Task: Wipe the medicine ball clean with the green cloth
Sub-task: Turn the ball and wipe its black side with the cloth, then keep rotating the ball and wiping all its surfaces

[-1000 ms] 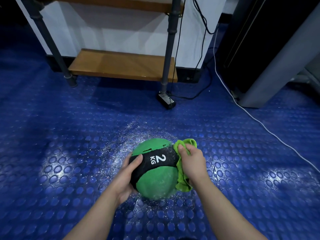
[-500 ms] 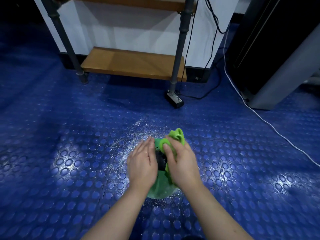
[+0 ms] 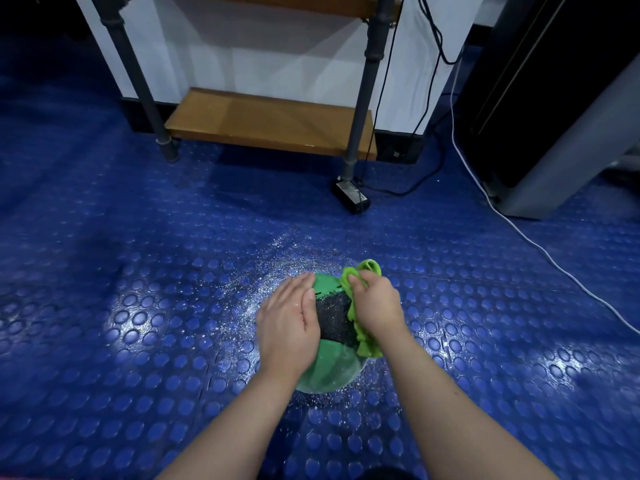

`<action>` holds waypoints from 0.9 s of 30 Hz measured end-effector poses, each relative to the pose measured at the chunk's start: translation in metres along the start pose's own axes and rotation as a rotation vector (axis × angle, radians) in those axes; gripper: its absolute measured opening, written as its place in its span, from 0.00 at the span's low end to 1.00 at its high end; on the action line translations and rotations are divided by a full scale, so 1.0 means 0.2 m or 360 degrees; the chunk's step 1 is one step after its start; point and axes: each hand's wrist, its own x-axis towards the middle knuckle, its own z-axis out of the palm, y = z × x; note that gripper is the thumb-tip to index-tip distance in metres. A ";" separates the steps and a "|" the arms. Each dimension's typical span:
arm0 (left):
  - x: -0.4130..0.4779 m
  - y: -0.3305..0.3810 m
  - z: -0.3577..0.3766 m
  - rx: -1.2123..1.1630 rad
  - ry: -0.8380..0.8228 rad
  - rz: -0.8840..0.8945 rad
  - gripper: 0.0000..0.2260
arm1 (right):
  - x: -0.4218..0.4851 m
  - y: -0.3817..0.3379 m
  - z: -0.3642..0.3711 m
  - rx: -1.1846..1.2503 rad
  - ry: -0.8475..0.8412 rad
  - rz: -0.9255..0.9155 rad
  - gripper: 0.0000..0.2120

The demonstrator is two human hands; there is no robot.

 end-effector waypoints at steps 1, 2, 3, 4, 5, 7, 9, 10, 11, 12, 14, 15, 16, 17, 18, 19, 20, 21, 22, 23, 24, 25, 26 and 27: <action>0.01 0.00 0.00 0.0005 -0.0015 -0.0002 0.27 | 0.00 0.00 -0.01 0.0015 0.0011 -0.0021 0.13; 0.02 0.01 0.00 0.0008 -0.0032 -0.0007 0.28 | -0.02 -0.01 -0.02 0.0016 0.0036 -0.0103 0.12; 0.04 0.01 -0.01 0.0006 -0.0041 -0.0010 0.29 | -0.06 -0.02 0.00 0.0018 0.0060 -0.0226 0.11; 0.05 0.01 -0.01 -0.0002 -0.0043 -0.0012 0.30 | -0.10 -0.03 0.02 0.0025 0.0069 -0.0375 0.10; 0.06 0.01 -0.01 -0.0027 -0.0034 -0.0014 0.31 | -0.15 -0.03 0.06 0.0015 0.0059 -0.0520 0.09; 0.05 0.02 -0.01 -0.0118 0.0014 -0.0036 0.31 | -0.18 0.01 0.12 -0.0079 0.0049 -0.0706 0.14; 0.03 0.02 -0.01 -0.0141 0.0061 -0.0041 0.29 | -0.16 0.05 0.13 -0.0063 0.0086 -0.0654 0.15; 0.02 0.03 -0.01 -0.0119 0.0068 -0.0040 0.29 | -0.15 0.06 0.13 -0.0022 0.0119 -0.0591 0.13; 0.02 0.04 0.00 -0.0094 0.0066 -0.0041 0.29 | -0.15 0.06 0.12 0.0006 0.0153 -0.0518 0.12; 0.03 0.04 0.00 -0.0072 0.0054 -0.0045 0.29 | -0.15 0.05 0.12 0.0030 0.0185 -0.0457 0.11; 0.03 0.06 -0.01 -0.0048 0.0025 -0.0069 0.30 | -0.13 0.05 0.12 0.0062 0.0235 -0.0354 0.10; 0.02 0.07 0.00 -0.0044 0.0014 -0.0076 0.30 | -0.13 0.04 0.12 0.0063 0.0256 -0.0295 0.10; 0.01 0.08 -0.01 -0.0045 0.0010 -0.0082 0.30 | -0.11 0.04 0.12 0.0050 0.0273 -0.0238 0.11; 0.00 0.08 -0.01 -0.0056 0.0004 -0.0088 0.30 | -0.10 0.04 0.11 0.0020 0.0285 -0.0186 0.12; -0.01 0.09 -0.02 -0.0098 -0.0002 -0.0101 0.30 | -0.08 0.03 0.10 -0.0014 0.0288 -0.0139 0.13; -0.01 0.09 -0.02 -0.0229 -0.0022 -0.0155 0.31 | -0.09 0.01 0.08 -0.0016 0.0274 -0.0107 0.13; -0.01 0.08 -0.04 -0.0461 -0.0061 -0.0259 0.31 | -0.10 -0.01 0.06 0.0048 0.0240 -0.0089 0.14; 0.00 0.08 -0.07 -0.0760 -0.0122 -0.0409 0.31 | -0.12 -0.04 0.04 0.0155 0.0177 -0.0087 0.15; 0.01 0.08 -0.10 -0.1076 -0.0227 -0.0585 0.32 | -0.15 -0.08 0.03 0.0266 0.0082 -0.0101 0.18; 0.02 0.09 -0.13 -0.1367 -0.0321 -0.0758 0.34 | -0.18 -0.12 0.02 0.0372 -0.0036 -0.0119 0.22; 0.03 0.09 -0.16 -0.1570 -0.0369 -0.0864 0.36 | -0.20 -0.15 0.01 0.0481 -0.0168 -0.0137 0.25; 0.04 0.09 -0.17 -0.1680 -0.0388 -0.0892 0.36 | -0.22 -0.18 0.00 0.0586 -0.0270 -0.0153 0.27; 0.04 0.10 -0.18 -0.1724 -0.0384 -0.0883 0.35 | -0.22 -0.18 -0.01 0.0679 -0.0315 -0.0165 0.29; 0.05 0.12 -0.18 -0.1707 -0.0350 -0.0865 0.31 | -0.22 -0.18 -0.02 0.0752 -0.0286 -0.0179 0.30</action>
